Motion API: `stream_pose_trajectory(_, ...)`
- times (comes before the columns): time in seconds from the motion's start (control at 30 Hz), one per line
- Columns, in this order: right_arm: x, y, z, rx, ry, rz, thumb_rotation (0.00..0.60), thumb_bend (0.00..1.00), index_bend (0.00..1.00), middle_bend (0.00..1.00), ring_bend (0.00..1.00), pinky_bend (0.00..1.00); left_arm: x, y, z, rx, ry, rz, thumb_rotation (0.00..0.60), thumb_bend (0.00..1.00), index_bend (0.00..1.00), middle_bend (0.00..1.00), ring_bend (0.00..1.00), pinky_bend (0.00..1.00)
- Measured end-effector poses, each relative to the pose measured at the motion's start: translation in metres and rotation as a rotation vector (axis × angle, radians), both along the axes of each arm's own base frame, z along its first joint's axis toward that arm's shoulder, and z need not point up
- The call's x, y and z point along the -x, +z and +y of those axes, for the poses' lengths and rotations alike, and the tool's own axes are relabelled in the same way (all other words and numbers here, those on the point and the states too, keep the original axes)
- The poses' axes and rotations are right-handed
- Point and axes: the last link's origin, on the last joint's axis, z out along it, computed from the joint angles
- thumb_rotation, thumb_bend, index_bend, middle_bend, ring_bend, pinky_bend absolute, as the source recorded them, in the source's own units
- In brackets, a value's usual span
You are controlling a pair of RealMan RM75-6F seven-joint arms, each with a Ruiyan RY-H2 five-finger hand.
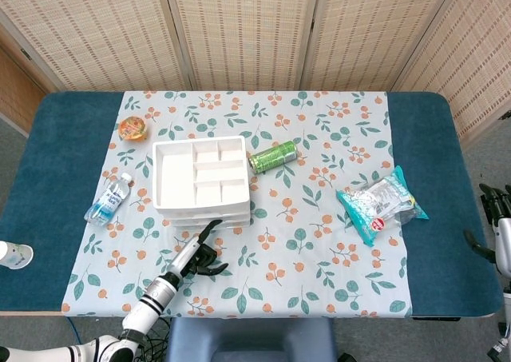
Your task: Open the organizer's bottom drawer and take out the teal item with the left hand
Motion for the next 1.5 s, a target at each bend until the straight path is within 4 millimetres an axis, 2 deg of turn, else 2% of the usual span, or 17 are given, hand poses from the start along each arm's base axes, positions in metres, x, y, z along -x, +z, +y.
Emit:
stream_pose_trajectory(0.7,0.003,-0.004,0.0,-0.007,-0.016,-0.001,0.6,0.26,0.12,0.22,0.17,0.18,-0.002,0.0,0.012,0.011,0.048,-0.07,0.6,0.26,0.13,0.91,0.94,1.0)
stream_pose_trajectory(1.5,0.003,-0.006,-0.001,-0.012,-0.016,0.0,0.6,0.26,0.12,0.22,0.17,0.18,0.001,-0.001,0.003,0.017,0.03,-0.075,0.6,0.27,0.18,0.91,0.94,1.0)
